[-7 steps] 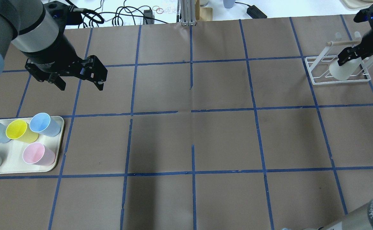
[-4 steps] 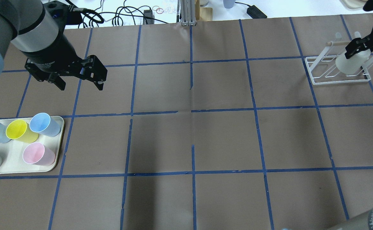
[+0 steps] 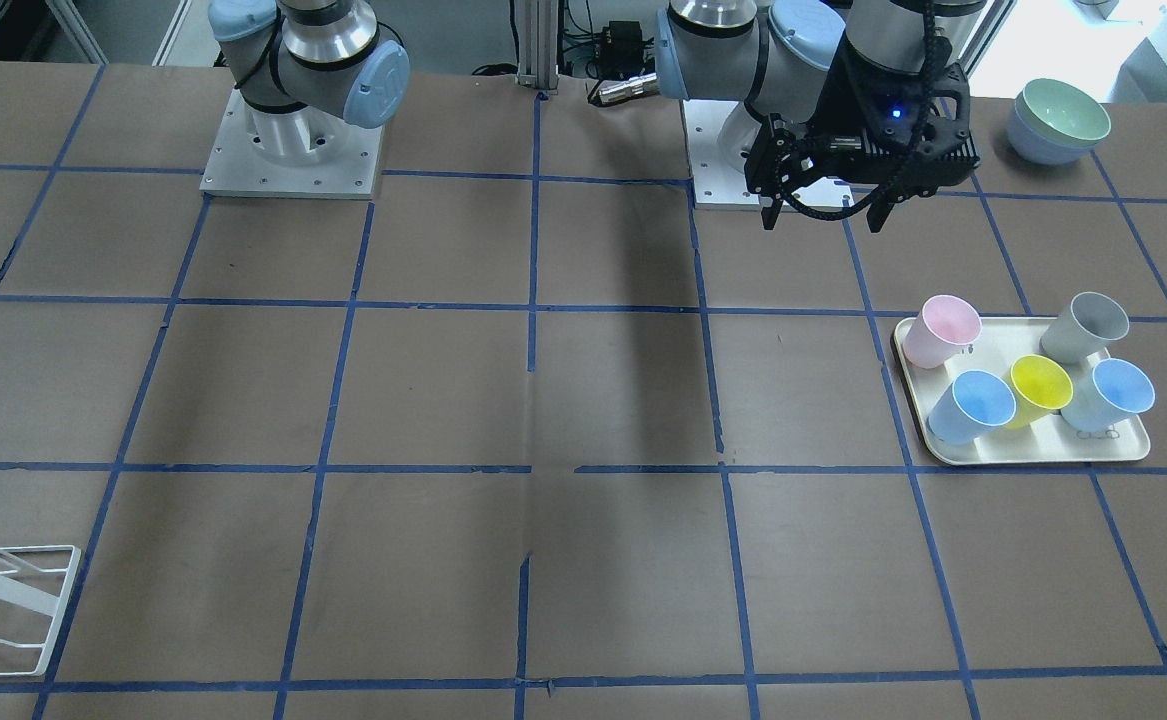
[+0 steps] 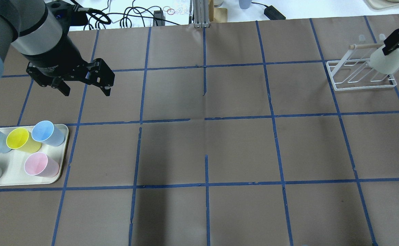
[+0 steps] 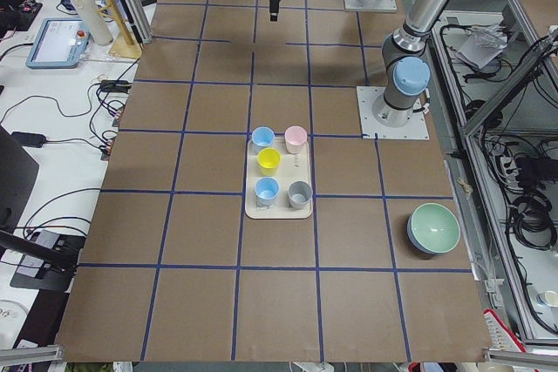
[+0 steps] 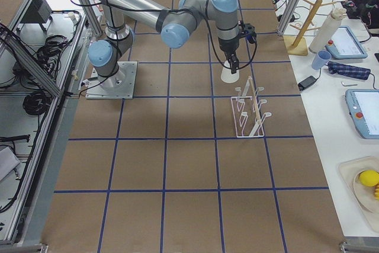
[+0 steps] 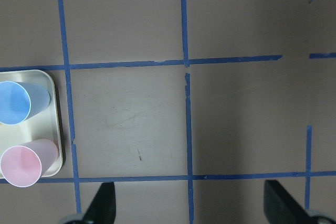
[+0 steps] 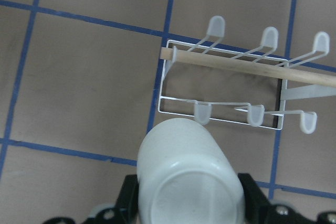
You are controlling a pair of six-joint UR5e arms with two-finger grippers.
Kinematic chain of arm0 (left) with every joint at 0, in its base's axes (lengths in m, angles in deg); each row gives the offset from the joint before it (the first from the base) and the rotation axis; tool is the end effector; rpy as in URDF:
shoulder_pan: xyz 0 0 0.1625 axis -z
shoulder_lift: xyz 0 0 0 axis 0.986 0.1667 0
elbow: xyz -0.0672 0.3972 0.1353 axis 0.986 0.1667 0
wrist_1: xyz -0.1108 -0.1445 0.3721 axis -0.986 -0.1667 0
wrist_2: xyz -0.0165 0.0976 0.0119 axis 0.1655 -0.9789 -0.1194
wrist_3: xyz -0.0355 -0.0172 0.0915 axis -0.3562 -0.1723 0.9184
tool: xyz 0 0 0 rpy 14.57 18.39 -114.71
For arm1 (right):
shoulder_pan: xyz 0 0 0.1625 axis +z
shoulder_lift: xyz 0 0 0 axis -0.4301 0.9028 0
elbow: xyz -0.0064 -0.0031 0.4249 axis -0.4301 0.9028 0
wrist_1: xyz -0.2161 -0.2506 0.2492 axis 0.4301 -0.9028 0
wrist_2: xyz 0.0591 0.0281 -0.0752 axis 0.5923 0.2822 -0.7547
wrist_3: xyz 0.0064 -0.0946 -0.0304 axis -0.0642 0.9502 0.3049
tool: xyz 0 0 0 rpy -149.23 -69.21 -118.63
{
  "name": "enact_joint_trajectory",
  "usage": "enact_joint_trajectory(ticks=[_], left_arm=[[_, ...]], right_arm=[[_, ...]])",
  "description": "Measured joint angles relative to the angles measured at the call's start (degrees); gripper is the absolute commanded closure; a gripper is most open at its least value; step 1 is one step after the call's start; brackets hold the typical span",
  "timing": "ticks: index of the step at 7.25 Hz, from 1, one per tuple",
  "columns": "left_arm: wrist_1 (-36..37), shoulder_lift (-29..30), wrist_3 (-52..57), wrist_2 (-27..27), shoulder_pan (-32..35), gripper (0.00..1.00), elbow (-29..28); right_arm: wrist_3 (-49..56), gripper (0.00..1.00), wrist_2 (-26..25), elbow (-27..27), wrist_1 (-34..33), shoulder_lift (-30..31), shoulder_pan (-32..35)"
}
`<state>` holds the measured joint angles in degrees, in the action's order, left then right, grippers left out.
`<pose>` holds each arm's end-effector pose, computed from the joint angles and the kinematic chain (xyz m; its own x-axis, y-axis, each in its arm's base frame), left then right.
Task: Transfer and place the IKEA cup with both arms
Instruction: 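Lift the white cup off the rack with the right gripper, then carry the white cup toward the left gripper while the left arm reaches toward it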
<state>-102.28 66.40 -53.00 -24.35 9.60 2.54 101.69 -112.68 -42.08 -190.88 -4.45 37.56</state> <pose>-0.1299 -0.4574 0.5076 -0.9989 0.0282 -0.0363 0.0293 0.9990 -0.0324 -0.1224 -0.5539 0.4637 -0.9775 -0.1968 0.0762 -0.2094 0.9495 -0.2338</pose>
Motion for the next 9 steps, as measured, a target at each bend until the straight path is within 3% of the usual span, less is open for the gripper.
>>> enact_joint_trajectory(ticks=[2,5,7,9], left_arm=[[0.0,0.04,0.01,0.0,-0.08,0.0,-0.13],[0.02,0.27,-0.01,0.31,-0.16,0.0,-0.06],[0.06,0.7,1.03,4.34,-0.17,0.0,0.56],[0.09,0.9,5.98,12.95,-1.31,0.0,1.75]], right_arm=[[-3.99,0.96,1.84,-0.09,4.37,3.01,6.4],[-24.46,0.99,1.53,-0.41,5.29,2.85,20.94],[-32.94,1.0,1.91,-0.36,5.9,2.73,28.11],[-38.03,1.0,11.13,-0.05,9.25,4.52,30.72]])
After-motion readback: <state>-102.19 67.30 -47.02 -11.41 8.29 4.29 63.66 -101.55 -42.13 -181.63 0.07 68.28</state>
